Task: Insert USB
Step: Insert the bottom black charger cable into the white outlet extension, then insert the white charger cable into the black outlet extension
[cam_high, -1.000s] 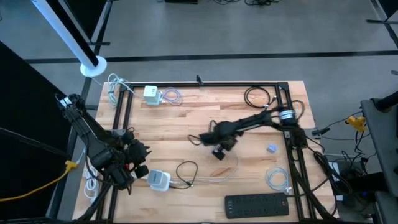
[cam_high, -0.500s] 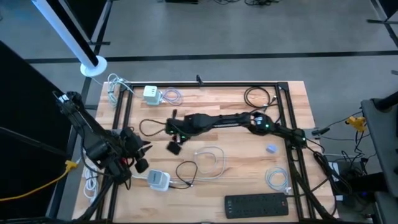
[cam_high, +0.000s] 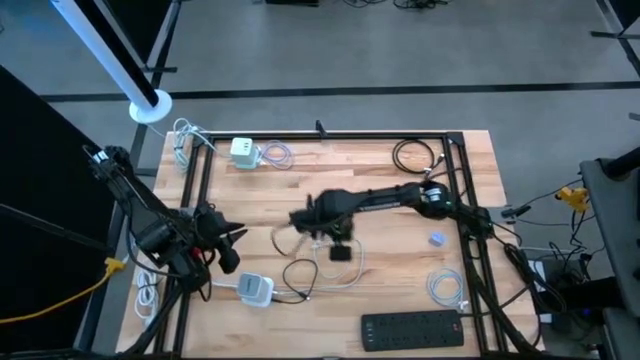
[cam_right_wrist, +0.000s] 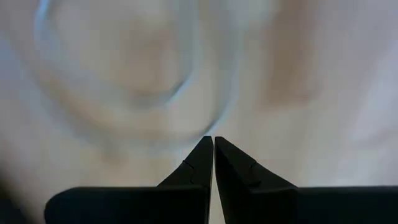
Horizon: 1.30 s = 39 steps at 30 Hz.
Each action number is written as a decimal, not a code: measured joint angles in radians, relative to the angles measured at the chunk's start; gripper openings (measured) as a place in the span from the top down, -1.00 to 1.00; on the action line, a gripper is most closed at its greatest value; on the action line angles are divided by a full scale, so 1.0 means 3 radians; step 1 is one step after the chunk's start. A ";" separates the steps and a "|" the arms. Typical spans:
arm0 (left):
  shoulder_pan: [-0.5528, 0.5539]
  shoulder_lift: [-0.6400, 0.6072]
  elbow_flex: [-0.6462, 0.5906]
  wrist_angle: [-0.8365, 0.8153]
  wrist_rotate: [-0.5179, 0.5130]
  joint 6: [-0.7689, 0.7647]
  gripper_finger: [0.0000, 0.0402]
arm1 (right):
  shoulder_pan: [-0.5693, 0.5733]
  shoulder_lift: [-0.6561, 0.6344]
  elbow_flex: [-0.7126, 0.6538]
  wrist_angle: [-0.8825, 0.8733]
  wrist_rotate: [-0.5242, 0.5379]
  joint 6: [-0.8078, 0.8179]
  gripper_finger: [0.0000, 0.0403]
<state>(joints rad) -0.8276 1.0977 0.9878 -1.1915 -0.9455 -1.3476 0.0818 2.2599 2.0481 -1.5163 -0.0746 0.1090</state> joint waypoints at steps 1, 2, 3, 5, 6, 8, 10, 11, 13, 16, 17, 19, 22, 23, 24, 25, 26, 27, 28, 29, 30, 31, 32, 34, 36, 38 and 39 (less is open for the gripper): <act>0.0001 0.0000 0.0000 0.0013 0.0004 -0.0001 0.68 | 0.0045 -0.0088 -0.0206 0.0100 -0.0010 0.0020 1.00; 0.0005 0.0001 0.0000 0.0040 0.0005 -0.0001 0.68 | 0.0091 -0.0177 -0.0439 0.0156 -0.0004 0.0070 1.00; 0.0005 0.0003 0.0000 0.0054 -0.0004 -0.0001 0.68 | 0.0140 -0.0274 -0.0677 0.0210 -0.0015 0.0129 1.00; 0.0004 0.0015 0.0000 0.0046 -0.0022 -0.0001 0.69 | 0.0245 -0.0512 -0.1121 0.0559 -0.0038 0.0308 1.00; 0.0005 0.0021 0.0000 0.0048 -0.0022 0.0006 0.68 | 0.0286 -0.0619 -0.1324 0.0753 -0.0101 0.0400 1.00; 0.0013 0.0023 0.0000 0.0047 -0.0061 0.0035 0.68 | 0.0361 -0.0780 -0.1699 0.1070 -0.0251 0.0576 1.00; 0.0014 0.0023 0.0000 0.0049 -0.0139 0.0037 0.68 | 0.0429 -0.0832 -0.1956 0.1403 -0.0370 0.0749 1.00; 0.0019 0.0023 -0.0001 0.0045 -0.0145 0.0043 0.69 | 0.0445 -0.0832 -0.2034 0.1492 -0.0405 0.0810 1.00; 0.0037 0.0012 -0.0001 0.0053 -0.0203 0.0073 0.68 | 0.0454 -0.0823 -0.2099 0.1536 -0.0413 0.0858 1.00; 0.0048 -0.0008 -0.0001 0.0048 -0.0225 0.0099 0.68 | 0.0425 -0.0738 -0.2079 0.1783 -0.0395 0.0860 1.00; 0.0055 -0.0017 -0.0001 0.0047 -0.0225 0.0101 0.68 | 0.0396 -0.0731 -0.2059 0.1841 -0.0388 0.0866 1.00; 0.0072 -0.0040 -0.0001 0.0048 -0.0228 0.0112 0.68 | 0.0333 -0.0724 -0.1885 0.2153 -0.0249 0.0860 1.00; 0.0085 -0.0059 -0.0001 0.0061 -0.0230 0.0113 0.68 | 0.0294 -0.0864 -0.1580 0.2135 0.0339 0.0835 1.00; 0.0085 -0.0064 -0.0001 0.0062 -0.0230 0.0112 0.68 | 0.0307 -0.0947 -0.1526 0.2119 0.0546 0.0805 1.00; 0.0085 -0.0068 -0.0001 0.0057 -0.0230 0.0112 0.68 | 0.0339 -0.1028 -0.1513 0.2095 0.0691 0.0796 1.00; 0.0085 -0.0071 -0.0001 0.0058 -0.0231 0.0112 0.68 | 0.0383 -0.1111 -0.1519 0.1943 0.0776 0.0797 1.00; 0.0085 -0.0071 -0.0001 0.0057 -0.0231 0.0112 0.68 | 0.0426 -0.1188 -0.1554 0.1732 0.0791 0.0813 1.00; 0.0085 -0.0071 -0.0001 0.0057 -0.0230 0.0114 0.68 | 0.0474 -0.1247 -0.1607 0.1527 0.0789 0.0884 1.00; 0.0085 -0.0068 -0.0001 0.0061 -0.0230 0.0126 0.68 | 0.0530 -0.1308 -0.1679 0.1333 0.0773 0.0985 1.00; 0.0086 -0.0064 -0.0001 0.0058 -0.0231 0.0135 0.68 | 0.0603 -0.1381 -0.1790 0.1135 0.0751 0.1124 1.00; 0.0086 -0.0060 -0.0001 0.0051 -0.0232 0.0150 0.68 | 0.0684 -0.1456 -0.1916 0.0927 0.0721 0.1281 1.00; 0.0087 -0.0053 -0.0001 0.0054 -0.0233 0.0173 0.68 | 0.0764 -0.1548 -0.2062 0.0770 0.0636 0.1479 1.00; 0.0088 -0.0047 -0.0001 0.0060 -0.0232 0.0199 0.68 | 0.0858 -0.1666 -0.2223 0.0727 0.0488 0.1678 1.00; 0.0092 -0.0046 -0.0001 0.0057 -0.0239 0.0225 0.68 | 0.1052 -0.1931 -0.2573 0.0772 0.0042 0.2155 0.96; 0.0092 -0.0036 -0.0001 0.0058 -0.0290 0.0242 0.68 | 0.1254 -0.2217 -0.2924 0.0893 -0.0364 0.2737 0.86; 0.0092 -0.0031 -0.0001 0.0063 -0.0303 0.0248 0.68 | 0.1447 -0.2494 -0.3223 0.1199 -0.0568 0.3374 0.71; 0.0092 -0.0033 -0.0001 0.0056 -0.0333 0.0255 0.68 | 0.1538 -0.2627 -0.3364 0.1338 -0.0630 0.3652 0.62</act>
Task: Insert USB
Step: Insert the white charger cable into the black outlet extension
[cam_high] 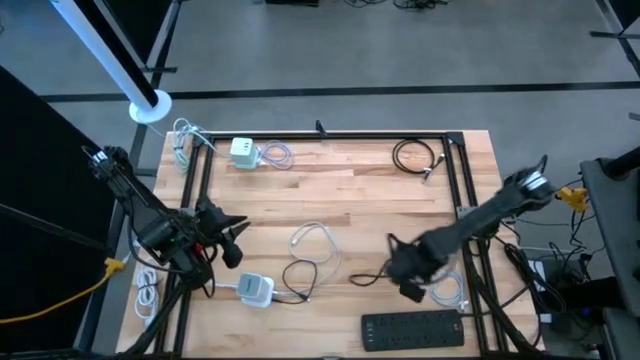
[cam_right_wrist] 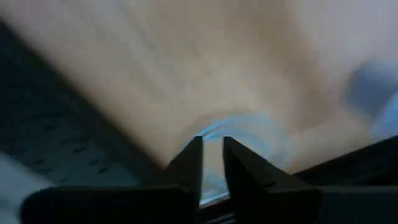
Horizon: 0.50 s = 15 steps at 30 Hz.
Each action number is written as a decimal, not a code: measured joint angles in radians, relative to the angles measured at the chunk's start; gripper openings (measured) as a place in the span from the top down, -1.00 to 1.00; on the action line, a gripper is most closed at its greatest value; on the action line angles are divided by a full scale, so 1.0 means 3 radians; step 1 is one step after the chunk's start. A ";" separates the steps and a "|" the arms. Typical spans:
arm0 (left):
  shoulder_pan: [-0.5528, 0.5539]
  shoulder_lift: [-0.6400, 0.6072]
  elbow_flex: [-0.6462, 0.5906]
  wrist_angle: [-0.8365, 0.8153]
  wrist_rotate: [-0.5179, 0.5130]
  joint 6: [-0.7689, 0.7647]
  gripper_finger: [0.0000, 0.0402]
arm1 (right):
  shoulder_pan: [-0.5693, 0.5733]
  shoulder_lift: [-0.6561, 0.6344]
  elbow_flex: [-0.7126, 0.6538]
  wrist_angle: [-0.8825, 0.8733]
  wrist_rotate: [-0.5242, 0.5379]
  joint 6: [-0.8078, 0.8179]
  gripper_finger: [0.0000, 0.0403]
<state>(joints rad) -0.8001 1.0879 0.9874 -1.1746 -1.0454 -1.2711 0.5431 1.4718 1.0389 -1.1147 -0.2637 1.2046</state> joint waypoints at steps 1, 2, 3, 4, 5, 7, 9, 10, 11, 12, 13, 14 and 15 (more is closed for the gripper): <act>0.0002 -0.0001 0.0000 0.0002 -0.0046 0.0018 0.68 | 0.0090 -0.0127 -0.0139 0.0123 -0.0016 0.0287 0.52; 0.0002 -0.0001 0.0000 0.0005 -0.0098 0.0021 0.68 | 0.0168 -0.0235 -0.0262 0.0247 -0.0020 0.0561 0.41; 0.0001 0.0000 0.0000 0.0005 -0.0140 0.0021 0.68 | 0.0228 -0.0328 -0.0372 0.0390 -0.0027 0.0796 0.30; 0.0003 -0.0001 0.0000 0.0005 -0.0181 0.0022 0.68 | 0.0280 -0.0400 -0.0467 0.0488 -0.0026 0.0999 0.20; 0.0003 -0.0002 0.0000 0.0005 -0.0222 0.0022 0.68 | 0.0332 -0.0449 -0.0553 0.0547 -0.0021 0.1154 0.11; 0.0006 0.0003 0.0000 0.0003 -0.0242 0.0022 0.68 | 0.0436 -0.0486 -0.0686 0.0715 -0.0014 0.1358 -0.06; 0.0006 0.0007 0.0000 0.0003 -0.0242 0.0034 0.68 | 0.0507 -0.0485 -0.0773 0.0883 -0.0029 0.1456 -0.19; 0.0006 0.0011 0.0000 0.0005 -0.0242 0.0036 0.68 | 0.0522 -0.0457 -0.0811 0.0937 -0.0039 0.1493 -0.23; 0.0006 0.0017 0.0000 0.0003 -0.0242 0.0036 0.68 | 0.0541 -0.0416 -0.0851 0.0982 -0.0036 0.1509 -0.26; 0.0006 0.0023 0.0000 0.0005 -0.0241 0.0036 0.68 | 0.0562 -0.0362 -0.0882 0.1007 -0.0029 0.1512 -0.27; 0.0006 0.0027 0.0000 0.0009 -0.0240 0.0035 0.68 | 0.0569 -0.0304 -0.0915 0.1036 -0.0025 0.1512 -0.28; 0.0006 0.0031 0.0000 0.0016 -0.0240 0.0035 0.68 | 0.0573 -0.0243 -0.0931 0.1045 -0.0021 0.1510 -0.27; 0.0006 0.0032 0.0000 0.0018 -0.0240 0.0035 0.68 | 0.0575 -0.0188 -0.0938 0.1081 -0.0024 0.1501 -0.25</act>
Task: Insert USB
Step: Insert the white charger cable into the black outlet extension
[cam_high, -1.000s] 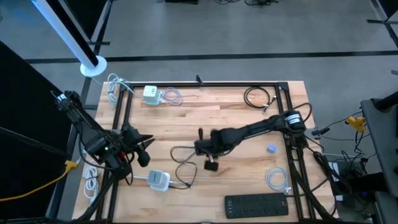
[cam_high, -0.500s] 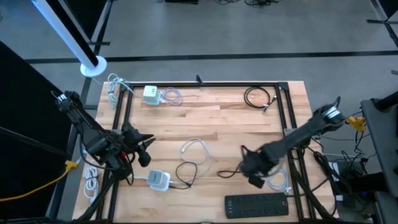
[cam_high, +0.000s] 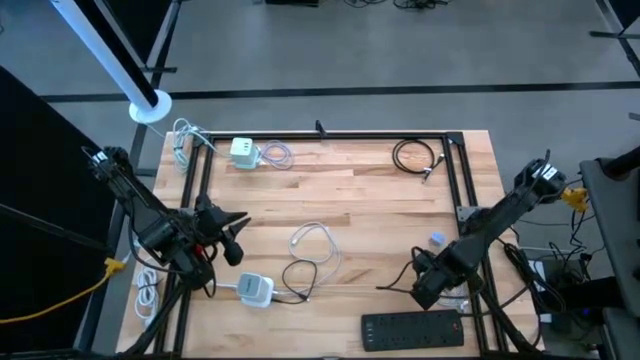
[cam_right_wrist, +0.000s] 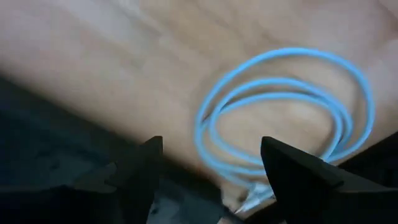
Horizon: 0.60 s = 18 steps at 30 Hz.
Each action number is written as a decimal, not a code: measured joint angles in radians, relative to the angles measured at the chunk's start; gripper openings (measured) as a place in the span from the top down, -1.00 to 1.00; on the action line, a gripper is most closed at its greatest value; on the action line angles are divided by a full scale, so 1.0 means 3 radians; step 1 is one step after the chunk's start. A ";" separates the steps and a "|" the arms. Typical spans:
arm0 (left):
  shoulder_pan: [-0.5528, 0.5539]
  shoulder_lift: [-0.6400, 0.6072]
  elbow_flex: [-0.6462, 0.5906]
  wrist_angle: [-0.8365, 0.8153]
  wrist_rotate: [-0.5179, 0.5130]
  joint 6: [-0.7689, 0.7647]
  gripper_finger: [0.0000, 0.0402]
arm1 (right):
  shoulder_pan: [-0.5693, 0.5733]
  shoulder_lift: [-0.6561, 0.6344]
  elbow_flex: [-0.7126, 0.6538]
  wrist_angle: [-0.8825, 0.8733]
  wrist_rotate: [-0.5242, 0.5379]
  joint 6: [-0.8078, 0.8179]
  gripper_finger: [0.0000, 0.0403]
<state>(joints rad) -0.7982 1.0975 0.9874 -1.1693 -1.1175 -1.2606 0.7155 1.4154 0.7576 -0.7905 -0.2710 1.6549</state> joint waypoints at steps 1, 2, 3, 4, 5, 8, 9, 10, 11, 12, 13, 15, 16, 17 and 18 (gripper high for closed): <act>0.0000 0.0001 0.0000 0.0000 0.0000 0.0000 0.68 | 0.0001 0.0063 -0.0006 0.0065 -0.0003 -0.0021 -0.22; 0.0000 0.0001 0.0000 0.0004 0.0000 0.0000 0.68 | 0.0001 0.0135 -0.0008 0.0131 -0.0009 -0.0040 -0.19; 0.0000 0.0001 0.0000 0.0009 0.0000 -0.0001 0.68 | 0.0000 0.0207 -0.0010 0.0215 -0.0008 -0.0052 -0.16; 0.0000 0.0001 0.0000 0.0011 0.0000 -0.0001 0.68 | 0.0000 0.0279 -0.0011 0.0313 -0.0020 -0.0053 -0.12; 0.0000 0.0001 0.0000 0.0013 0.0001 -0.0002 0.68 | -0.0001 0.0355 -0.0010 0.0414 -0.0059 -0.0049 -0.08; 0.0000 0.0001 0.0000 0.0020 0.0000 -0.0003 0.68 | -0.0001 0.0599 0.0010 0.0509 -0.0239 -0.0052 0.04; 0.0000 0.0001 0.0000 0.0025 0.0001 -0.0003 0.68 | -0.0007 0.0671 0.0010 0.0510 -0.0297 -0.0075 0.11; 0.0000 0.0002 0.0000 0.0024 0.0000 -0.0003 0.68 | -0.0009 0.0734 0.0021 0.0498 -0.0333 -0.0103 0.20; 0.0000 0.0000 0.0000 0.0025 0.0001 -0.0003 0.68 | -0.0009 0.0764 0.0029 0.0485 -0.0360 -0.0137 0.31; 0.0000 -0.0003 0.0000 0.0029 0.0000 -0.0003 0.68 | -0.0010 0.0777 0.0026 0.0483 -0.0382 -0.0174 0.46; 0.0001 -0.0007 0.0000 0.0030 0.0001 -0.0003 0.68 | -0.0014 0.0778 0.0024 0.0483 -0.0392 -0.0229 0.64; 0.0003 -0.0012 0.0000 0.0030 0.0000 -0.0004 0.68 | -0.0039 0.0724 0.0007 0.0525 -0.0387 -0.0332 0.90; 0.0005 -0.0013 0.0000 0.0033 -0.0001 -0.0004 0.68 | -0.0046 0.0654 0.0003 0.0519 -0.0358 -0.0341 0.93; 0.0006 -0.0013 0.0000 0.0033 0.0000 -0.0003 0.68 | -0.0063 0.0577 0.0001 0.0482 -0.0306 -0.0327 0.93; 0.0011 -0.0013 0.0000 0.0035 -0.0001 -0.0003 0.68 | -0.0076 0.0494 0.0001 0.0421 -0.0224 -0.0311 0.94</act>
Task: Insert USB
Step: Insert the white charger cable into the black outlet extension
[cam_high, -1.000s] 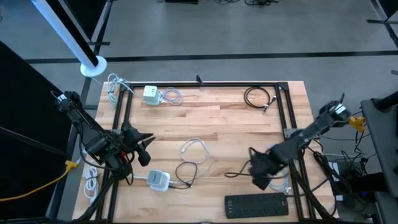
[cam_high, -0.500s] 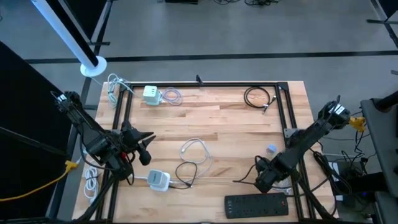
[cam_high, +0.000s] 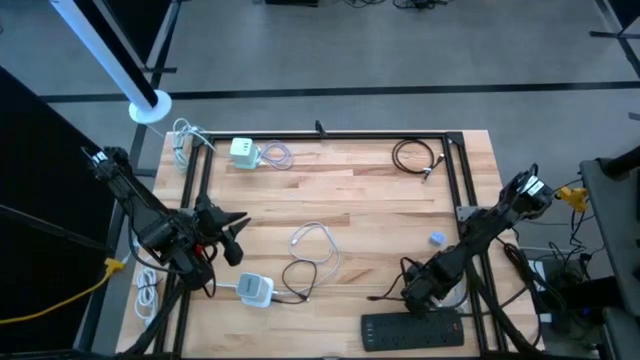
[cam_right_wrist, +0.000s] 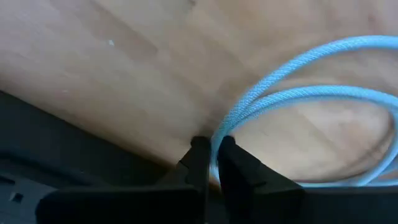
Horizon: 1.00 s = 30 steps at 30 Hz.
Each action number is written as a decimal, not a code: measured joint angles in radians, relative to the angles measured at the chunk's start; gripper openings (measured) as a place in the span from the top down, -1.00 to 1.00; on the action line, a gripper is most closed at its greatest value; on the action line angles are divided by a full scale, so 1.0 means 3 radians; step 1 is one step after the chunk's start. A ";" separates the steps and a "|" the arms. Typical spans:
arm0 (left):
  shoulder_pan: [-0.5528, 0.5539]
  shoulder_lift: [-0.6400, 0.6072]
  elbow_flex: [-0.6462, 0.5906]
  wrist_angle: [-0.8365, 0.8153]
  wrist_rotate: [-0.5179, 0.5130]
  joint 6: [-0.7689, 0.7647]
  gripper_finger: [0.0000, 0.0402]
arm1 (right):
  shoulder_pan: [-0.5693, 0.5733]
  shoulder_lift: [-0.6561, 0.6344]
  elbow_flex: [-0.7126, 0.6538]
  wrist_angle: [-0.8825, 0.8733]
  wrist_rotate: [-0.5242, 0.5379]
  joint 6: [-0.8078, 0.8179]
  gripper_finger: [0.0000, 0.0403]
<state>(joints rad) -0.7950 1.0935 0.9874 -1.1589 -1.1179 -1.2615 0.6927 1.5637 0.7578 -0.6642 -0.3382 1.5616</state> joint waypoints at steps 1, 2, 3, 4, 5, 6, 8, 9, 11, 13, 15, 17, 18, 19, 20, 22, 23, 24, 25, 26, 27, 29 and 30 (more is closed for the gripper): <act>0.0007 0.0000 0.0000 0.0004 -0.0003 0.0000 0.68 | -0.0017 -0.0111 0.0003 -0.0109 0.0144 0.0009 0.97; 0.0012 0.0002 0.0000 0.0021 -0.0025 0.0000 0.68 | -0.0043 -0.0244 0.0024 -0.0248 0.0345 0.0019 0.98; 0.0012 0.0010 0.0000 0.0053 -0.0070 0.0000 0.68 | -0.0060 -0.0382 0.0065 -0.0320 0.0531 0.0035 0.99; 0.0012 0.0023 0.0000 0.0078 -0.0109 0.0005 0.68 | -0.0070 -0.0500 0.0113 -0.0323 0.0722 0.0061 0.98; 0.0013 0.0036 0.0000 0.0095 -0.0155 0.0019 0.67 | -0.0088 -0.0628 0.0146 -0.0360 0.0879 0.0073 0.98; 0.0021 0.0043 0.0000 0.0127 -0.0195 0.0046 0.67 | -0.0115 -0.0757 0.0171 -0.0437 0.1030 0.0087 0.98; 0.0040 0.0067 0.0000 0.0153 -0.0337 0.0110 0.67 | -0.0185 -0.0999 0.0219 -0.0483 0.1363 0.0092 0.99; 0.0044 0.0082 0.0000 0.0183 -0.0385 0.0139 0.67 | -0.0216 -0.1100 0.0256 -0.0447 0.1534 0.0082 0.99; 0.0074 0.0110 -0.0002 0.0278 -0.0435 0.0163 0.67 | -0.0272 -0.1273 0.0311 -0.0464 0.1807 0.0013 0.99; 0.0137 0.0139 -0.0003 0.0446 -0.0461 0.0199 0.65 | -0.0349 -0.1399 0.0395 -0.0463 0.1970 -0.0143 1.00; 0.0184 0.0183 -0.0003 0.0707 -0.0424 0.0411 0.62 | -0.0427 -0.1495 0.0489 -0.0445 0.2141 -0.0333 1.00; 0.0258 0.0233 -0.0003 0.1100 -0.0292 0.0823 0.57 | -0.0528 -0.1528 0.0598 -0.0462 0.2311 -0.0557 1.00; 0.0309 0.0252 -0.0003 0.1332 -0.0207 0.1066 0.55 | -0.0586 -0.1535 0.0663 -0.0453 0.2370 -0.0666 1.00; 0.0369 0.0271 -0.0003 0.1582 -0.0101 0.1315 0.51 | -0.0643 -0.1540 0.0732 -0.0438 0.2409 -0.0791 1.00; 0.0435 0.0292 -0.0003 0.1849 0.0014 0.1566 0.48 | -0.0710 -0.1542 0.0803 -0.0420 0.2432 -0.0934 1.00; 0.0598 0.0350 -0.0003 0.2345 0.0266 0.2034 0.40 | -0.0847 -0.1525 0.0937 -0.0287 0.2495 -0.1248 1.00; 0.0688 0.0389 -0.0003 0.2585 0.0378 0.2246 0.37 | -0.0917 -0.1503 0.1001 -0.0196 0.2543 -0.1391 1.00; 0.0789 0.0422 -0.0003 0.2805 0.0471 0.2419 0.33 | -0.0984 -0.1485 0.1063 -0.0114 0.2571 -0.1533 1.00; 0.0886 0.0451 -0.0003 0.2988 0.0539 0.2544 0.28 | -0.1052 -0.1465 0.1116 -0.0013 0.2592 -0.1669 1.00; 0.0987 0.0486 -0.0003 0.3161 0.0593 0.2641 0.24 | -0.1117 -0.1445 0.1175 0.0086 0.2610 -0.1811 1.00; 0.1090 0.0523 -0.0003 0.3317 0.0658 0.2715 0.21 | -0.1185 -0.1424 0.1232 0.0198 0.2618 -0.1947 1.00; 0.1272 0.0609 -0.0003 0.3545 0.0824 0.2794 0.13 | -0.1305 -0.1387 0.1342 0.0343 0.2628 -0.2129 1.00; 0.1355 0.0658 -0.0003 0.3652 0.0915 0.2814 0.10 | -0.1361 -0.1364 0.1386 0.0406 0.2634 -0.2200 1.00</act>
<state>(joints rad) -0.3886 1.2910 0.9867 -0.0632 -0.8435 -0.4173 0.2845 1.1544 1.1736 -0.5424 0.4521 0.9017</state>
